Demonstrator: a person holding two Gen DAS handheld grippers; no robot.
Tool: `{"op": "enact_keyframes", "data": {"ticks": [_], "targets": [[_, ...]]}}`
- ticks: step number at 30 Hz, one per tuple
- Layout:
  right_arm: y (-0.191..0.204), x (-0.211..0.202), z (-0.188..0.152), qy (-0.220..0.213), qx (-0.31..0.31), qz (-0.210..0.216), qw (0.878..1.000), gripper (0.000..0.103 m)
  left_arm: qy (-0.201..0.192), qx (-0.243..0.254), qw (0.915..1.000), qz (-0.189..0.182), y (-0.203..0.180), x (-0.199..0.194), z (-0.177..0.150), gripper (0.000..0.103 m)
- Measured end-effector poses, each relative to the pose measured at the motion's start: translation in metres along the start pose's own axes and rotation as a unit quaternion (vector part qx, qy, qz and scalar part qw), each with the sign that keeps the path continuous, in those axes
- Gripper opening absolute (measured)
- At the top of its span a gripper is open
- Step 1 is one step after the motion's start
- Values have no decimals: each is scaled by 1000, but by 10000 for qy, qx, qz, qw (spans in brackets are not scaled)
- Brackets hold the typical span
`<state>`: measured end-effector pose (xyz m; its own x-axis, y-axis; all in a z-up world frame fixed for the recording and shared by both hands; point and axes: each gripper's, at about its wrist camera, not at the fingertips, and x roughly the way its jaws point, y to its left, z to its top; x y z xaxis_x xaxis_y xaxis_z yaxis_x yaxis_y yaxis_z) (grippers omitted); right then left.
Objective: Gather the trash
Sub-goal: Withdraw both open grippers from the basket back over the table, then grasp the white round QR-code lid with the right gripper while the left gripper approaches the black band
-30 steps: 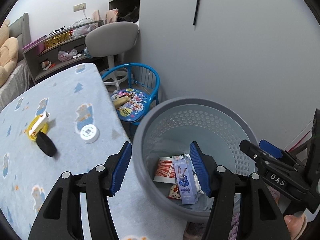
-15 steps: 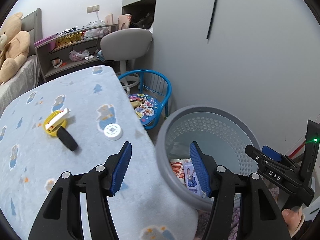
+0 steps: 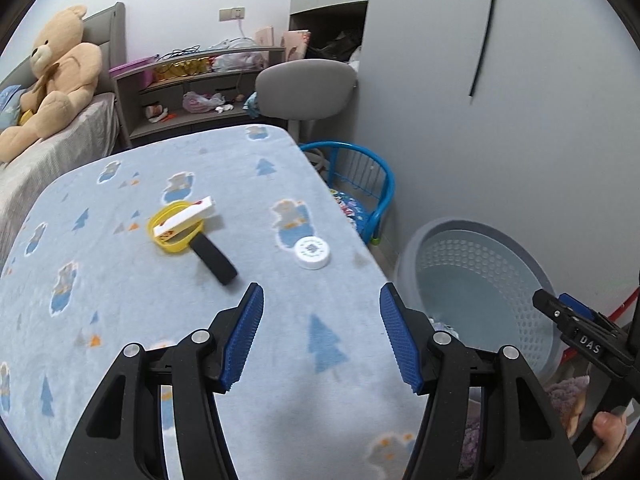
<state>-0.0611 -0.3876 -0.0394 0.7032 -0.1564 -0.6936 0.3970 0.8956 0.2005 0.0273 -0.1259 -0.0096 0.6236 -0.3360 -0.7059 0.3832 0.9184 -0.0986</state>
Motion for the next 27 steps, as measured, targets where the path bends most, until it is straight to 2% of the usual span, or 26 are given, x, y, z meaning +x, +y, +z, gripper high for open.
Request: {"op": "enact_keyframes", "data": {"ticks": [15,27], "targets": [[87,26,13,124,-404,759,9962,80,-17,-545,9974,460,75,1,0,58],[143,53,23,321,-792,1065,9906,81,92,-835,9944,637,117,15,-2,58]]}}
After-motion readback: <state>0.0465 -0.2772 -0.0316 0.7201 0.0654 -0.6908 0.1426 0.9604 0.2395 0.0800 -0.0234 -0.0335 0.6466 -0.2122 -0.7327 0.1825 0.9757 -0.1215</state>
